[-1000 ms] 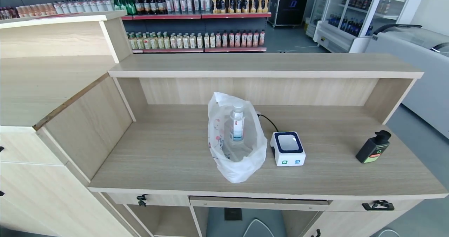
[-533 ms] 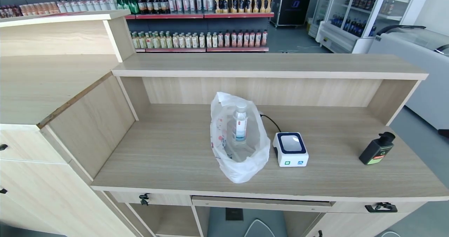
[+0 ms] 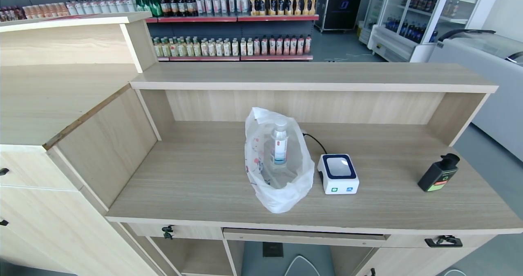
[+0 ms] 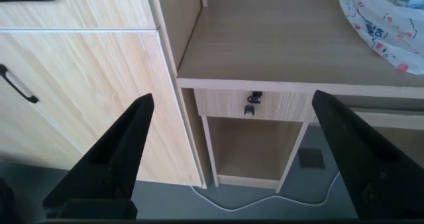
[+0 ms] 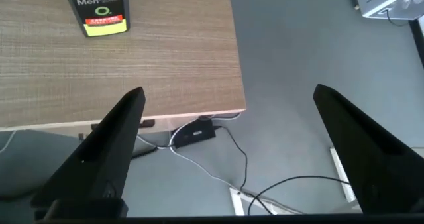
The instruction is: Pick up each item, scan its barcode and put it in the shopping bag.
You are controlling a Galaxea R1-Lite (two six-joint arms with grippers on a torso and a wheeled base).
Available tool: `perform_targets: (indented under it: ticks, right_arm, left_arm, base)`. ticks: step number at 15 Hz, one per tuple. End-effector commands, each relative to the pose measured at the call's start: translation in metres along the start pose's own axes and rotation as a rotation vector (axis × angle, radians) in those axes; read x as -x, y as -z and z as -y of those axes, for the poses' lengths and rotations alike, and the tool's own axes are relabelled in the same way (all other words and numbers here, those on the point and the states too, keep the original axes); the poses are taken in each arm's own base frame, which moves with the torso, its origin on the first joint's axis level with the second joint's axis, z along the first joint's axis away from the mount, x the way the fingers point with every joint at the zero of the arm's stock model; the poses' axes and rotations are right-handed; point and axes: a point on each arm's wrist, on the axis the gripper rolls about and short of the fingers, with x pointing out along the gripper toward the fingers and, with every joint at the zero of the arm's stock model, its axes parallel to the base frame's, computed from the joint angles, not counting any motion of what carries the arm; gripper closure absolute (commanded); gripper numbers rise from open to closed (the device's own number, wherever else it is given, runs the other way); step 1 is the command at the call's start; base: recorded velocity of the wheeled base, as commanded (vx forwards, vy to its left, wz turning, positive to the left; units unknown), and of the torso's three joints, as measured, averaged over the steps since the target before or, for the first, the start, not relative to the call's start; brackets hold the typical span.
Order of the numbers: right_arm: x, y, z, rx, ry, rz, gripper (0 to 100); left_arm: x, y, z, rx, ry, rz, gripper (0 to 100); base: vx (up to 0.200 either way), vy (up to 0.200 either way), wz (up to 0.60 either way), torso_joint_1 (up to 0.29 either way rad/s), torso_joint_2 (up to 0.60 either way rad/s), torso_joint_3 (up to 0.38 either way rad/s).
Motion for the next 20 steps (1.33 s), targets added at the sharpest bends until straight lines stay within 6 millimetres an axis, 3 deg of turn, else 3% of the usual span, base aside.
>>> perform_targets:
  ticks: [1,9,16,20]
  right_arm:
    - [-0.025,0.015,0.003,-0.013,-0.042,-0.004,0]
    - [-0.059,0.033,0.005,-0.017,-0.096,0.045,0]
    - [-0.103,0.019,-0.010,-0.037,-0.196,0.113,0]
    - [-0.115,0.019,-0.020,-0.031,-0.235,0.110,0]
  left_arm:
    - [0.000,0.000,0.000,0.000,-0.001,0.000,0]
    - [0.000,0.000,0.000,0.000,-0.001,0.000,0]
    - [0.000,0.000,0.000,0.000,-0.001,0.000,0]
    - [0.000,0.000,0.000,0.000,-0.001,0.000,0]
  base:
    - [0.000,0.000,0.00,0.000,0.00,0.000]
    - [0.000,0.000,0.00,0.000,0.00,0.000]
    - [0.000,0.000,0.00,0.000,0.00,0.000]
    - [0.000,0.000,0.00,0.000,0.00,0.000]
